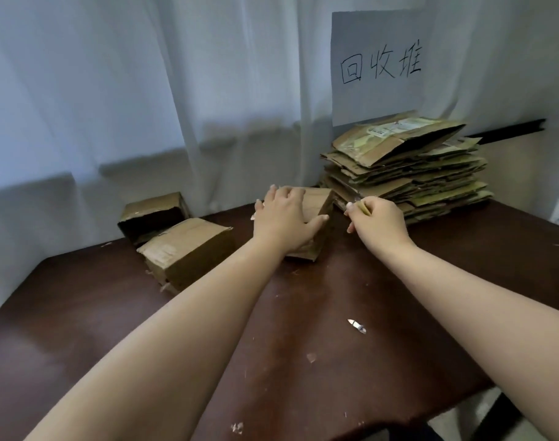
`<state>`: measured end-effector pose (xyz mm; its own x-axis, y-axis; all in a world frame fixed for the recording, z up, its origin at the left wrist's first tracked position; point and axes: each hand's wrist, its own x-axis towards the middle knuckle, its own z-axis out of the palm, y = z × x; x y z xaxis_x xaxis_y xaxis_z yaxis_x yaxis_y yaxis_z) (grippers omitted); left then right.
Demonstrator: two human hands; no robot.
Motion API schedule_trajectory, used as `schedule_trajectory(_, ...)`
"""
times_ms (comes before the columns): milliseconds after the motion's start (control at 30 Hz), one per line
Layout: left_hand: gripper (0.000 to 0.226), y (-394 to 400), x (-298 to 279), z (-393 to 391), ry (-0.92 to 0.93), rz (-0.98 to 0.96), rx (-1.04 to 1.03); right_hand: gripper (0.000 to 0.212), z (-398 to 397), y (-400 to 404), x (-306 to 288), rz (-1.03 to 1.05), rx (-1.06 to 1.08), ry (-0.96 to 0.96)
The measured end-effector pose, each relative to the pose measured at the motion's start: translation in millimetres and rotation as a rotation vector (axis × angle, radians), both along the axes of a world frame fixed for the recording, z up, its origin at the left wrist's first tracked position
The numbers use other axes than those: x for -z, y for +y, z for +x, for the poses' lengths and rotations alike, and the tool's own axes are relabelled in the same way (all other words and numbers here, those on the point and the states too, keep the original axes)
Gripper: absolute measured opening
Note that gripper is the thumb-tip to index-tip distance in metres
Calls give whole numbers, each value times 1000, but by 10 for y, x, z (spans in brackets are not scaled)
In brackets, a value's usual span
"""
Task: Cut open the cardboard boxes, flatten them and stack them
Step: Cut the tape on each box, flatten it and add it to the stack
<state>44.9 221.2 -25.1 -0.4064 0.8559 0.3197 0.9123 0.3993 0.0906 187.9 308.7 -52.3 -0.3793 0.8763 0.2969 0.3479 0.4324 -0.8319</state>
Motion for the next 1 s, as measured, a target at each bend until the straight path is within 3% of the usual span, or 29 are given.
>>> schedule_trajectory(100,71,74,93,8,-50,-153,-80,20,85,53,75,-38,24,-50)
schedule_trajectory(167,59,9,109,-19,-94,-142,-23,21,147,68,131,-92,16,-64)
schedule_trajectory(367,54,-428,28,-89,-340,-99,178,23,262,-132,310,-367,-77,84)
schedule_trajectory(567,46,-597,-16,-96,-458,-88,222,9,262,-299,362,-328,-11,102)
schedule_trajectory(900,45,-544,19,-95,-464,-107,256,7,205,-247,404,-333,36,106)
schedule_trajectory(1000,58,-495,67,-68,-380,-132,240,7,170,-205,414,-357,63,115)
